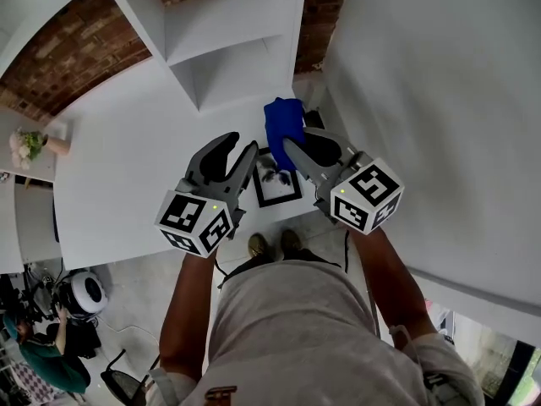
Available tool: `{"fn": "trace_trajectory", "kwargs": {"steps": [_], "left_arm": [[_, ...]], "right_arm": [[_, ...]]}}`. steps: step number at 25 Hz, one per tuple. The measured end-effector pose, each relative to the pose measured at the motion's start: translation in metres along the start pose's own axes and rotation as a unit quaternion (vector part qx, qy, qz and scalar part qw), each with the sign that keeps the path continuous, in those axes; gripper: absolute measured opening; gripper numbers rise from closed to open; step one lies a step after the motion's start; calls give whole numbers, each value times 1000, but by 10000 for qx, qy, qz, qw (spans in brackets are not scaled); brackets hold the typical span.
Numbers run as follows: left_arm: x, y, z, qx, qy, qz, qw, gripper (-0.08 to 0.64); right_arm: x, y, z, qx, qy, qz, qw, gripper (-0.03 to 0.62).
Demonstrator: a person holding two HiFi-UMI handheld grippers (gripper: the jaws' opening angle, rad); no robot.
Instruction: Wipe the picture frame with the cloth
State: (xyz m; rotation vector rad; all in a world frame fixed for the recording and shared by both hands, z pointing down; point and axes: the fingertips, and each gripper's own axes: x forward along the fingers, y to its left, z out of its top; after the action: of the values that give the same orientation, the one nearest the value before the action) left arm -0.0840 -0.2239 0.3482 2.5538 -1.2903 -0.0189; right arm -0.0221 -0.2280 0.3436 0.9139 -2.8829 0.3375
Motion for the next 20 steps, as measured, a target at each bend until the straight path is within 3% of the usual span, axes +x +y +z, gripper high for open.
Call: {"fn": "trace_trajectory", "kwargs": {"steps": [3, 10, 14, 20], "left_arm": [[-9, -8, 22, 188, -349, -14, 9992, 116], [-22, -19, 49, 545, -706, 113, 9959, 41], [-27, -24, 56, 578, -891, 130, 9943, 0], [-30, -31, 58, 797, -976, 92, 9920, 0]], "right_arm": [[-5, 12, 20, -213, -459, 111, 9987, 48], [-15, 39, 48, -691, -1202, 459, 9893, 48], [-19, 49, 51, -833, -1394, 585, 9850, 48], [-22, 53, 50, -925, -1452, 530, 9836, 48]]}}
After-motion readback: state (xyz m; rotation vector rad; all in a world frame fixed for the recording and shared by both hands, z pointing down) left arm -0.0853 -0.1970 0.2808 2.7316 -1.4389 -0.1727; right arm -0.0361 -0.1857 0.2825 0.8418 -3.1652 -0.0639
